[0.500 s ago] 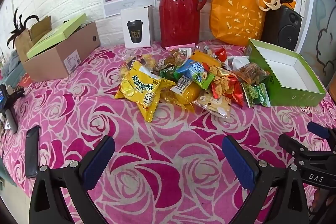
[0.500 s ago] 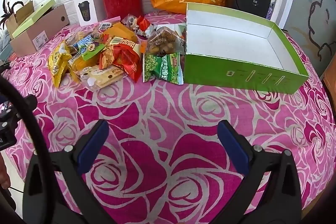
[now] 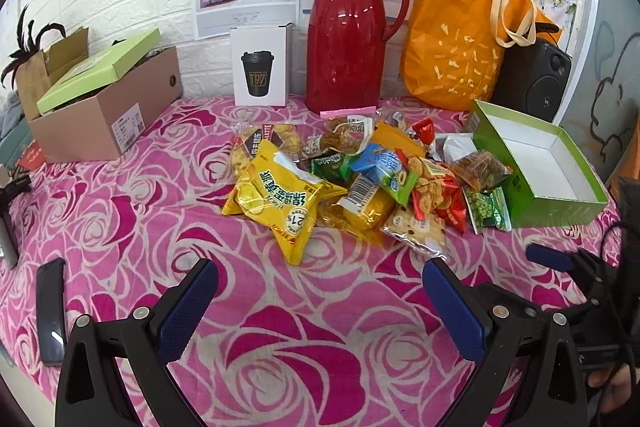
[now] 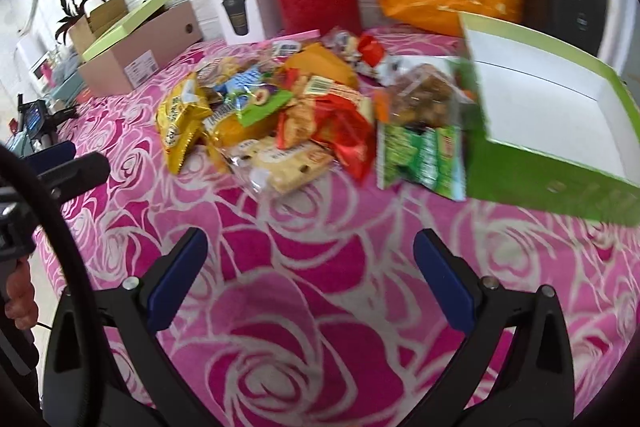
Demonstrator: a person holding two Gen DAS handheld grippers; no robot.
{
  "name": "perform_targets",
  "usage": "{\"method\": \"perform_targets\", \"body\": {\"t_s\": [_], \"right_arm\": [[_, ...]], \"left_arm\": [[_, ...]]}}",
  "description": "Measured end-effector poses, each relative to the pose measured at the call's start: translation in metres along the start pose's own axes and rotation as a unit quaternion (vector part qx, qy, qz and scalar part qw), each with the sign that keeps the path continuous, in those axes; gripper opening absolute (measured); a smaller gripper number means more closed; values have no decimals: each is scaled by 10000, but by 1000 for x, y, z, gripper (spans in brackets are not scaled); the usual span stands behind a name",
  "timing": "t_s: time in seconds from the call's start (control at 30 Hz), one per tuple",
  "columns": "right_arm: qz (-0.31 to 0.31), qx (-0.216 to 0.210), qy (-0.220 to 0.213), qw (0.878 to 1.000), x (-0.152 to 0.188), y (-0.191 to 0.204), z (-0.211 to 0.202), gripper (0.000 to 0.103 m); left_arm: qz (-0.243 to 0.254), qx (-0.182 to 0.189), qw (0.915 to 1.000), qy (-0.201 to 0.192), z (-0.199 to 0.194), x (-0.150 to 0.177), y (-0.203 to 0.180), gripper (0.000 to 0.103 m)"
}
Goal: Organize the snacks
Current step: 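Reach both grippers toward the snack pile, then grasp the yellow barcode cake pack with left gripper while right grasps the chocolate-chip cake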
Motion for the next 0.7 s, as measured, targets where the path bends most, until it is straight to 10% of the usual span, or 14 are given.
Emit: {"method": "perform_targets", "body": {"t_s": [0.2,0.3,0.4,0.7], "right_arm": [[-158,-183,362,9991,-18,18,53,101],[-292,-24,387,9988,-20,17,70,67],[-349,-98,345,9987,-15,9,60,56],[-215,53,445,9988,37,-30,3,52]], "left_arm": [[-282,213,9992,172,8,5,19,102],[-342,301,9986,254,16,4,21,96],[-274,530,9975,371,31,-1,12,84],[-67,773,9956,518,97,-31,-32,79]]}}
Point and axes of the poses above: each gripper's, at about its wrist camera, not at the fingertips, and z roughly the way its jaws point, y to its left, x to its underside, the point moved 7 cm from there along z, roughly the way its jaws point, and after that the axes turned 4 degrees about z, right-handed, at the moved point
